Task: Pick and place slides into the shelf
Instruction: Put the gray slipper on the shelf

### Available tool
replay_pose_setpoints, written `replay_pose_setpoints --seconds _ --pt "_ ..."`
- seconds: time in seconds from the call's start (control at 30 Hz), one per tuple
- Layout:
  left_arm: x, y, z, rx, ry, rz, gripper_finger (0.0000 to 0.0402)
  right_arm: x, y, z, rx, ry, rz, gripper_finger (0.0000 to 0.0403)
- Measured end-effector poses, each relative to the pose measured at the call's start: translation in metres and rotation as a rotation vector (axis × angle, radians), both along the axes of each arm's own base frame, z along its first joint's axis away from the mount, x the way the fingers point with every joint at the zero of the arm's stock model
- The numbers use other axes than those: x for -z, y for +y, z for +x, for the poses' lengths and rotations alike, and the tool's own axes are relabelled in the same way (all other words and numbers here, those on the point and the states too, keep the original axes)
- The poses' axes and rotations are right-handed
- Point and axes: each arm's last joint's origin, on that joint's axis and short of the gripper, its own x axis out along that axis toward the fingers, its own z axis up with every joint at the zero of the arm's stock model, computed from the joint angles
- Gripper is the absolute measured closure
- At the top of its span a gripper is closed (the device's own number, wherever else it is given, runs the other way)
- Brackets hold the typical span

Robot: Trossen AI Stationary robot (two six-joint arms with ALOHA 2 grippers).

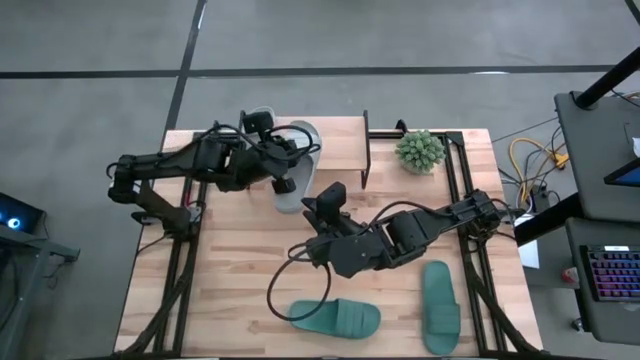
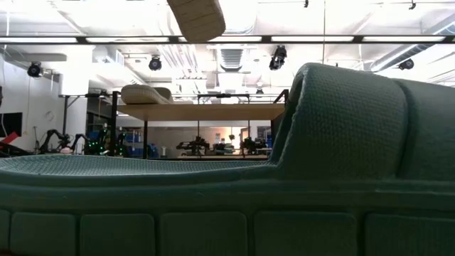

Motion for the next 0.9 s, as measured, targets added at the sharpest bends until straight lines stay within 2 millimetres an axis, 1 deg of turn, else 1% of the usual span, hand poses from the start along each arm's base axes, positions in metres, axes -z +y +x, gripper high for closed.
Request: replay_pose_setpoints --seconds 0.1,0.3,0.4,0.73,0.9 --pt "-0.003 0.002 -0.001 -0.009 -0.009 0.002 0.0400 0.004 0.002 0.001 0.005 -0.005 0.015 0.0241" --pt "-0.021 0.004 -0.006 -0.020 -0.079 0.004 0.0400 0.014 0.005 0.002 0.006 0.012 0.022 0.0241" --pt "-0.027 0.004 -0.008 -0.017 -0.100 0.000 0.0400 0.017 0.005 0.003 0.007 0.023 0.017 0.0241" --pt "-0.028 0.004 -0.008 -0.003 -0.103 -0.012 0.0400 0.010 0.007 0.008 -0.016 -0.032 -0.003 0.0241" --pt "-0.028 0.004 -0.008 -0.003 -0.104 -0.013 0.0400 0.009 0.004 0.010 -0.008 -0.043 0.001 0.0241"
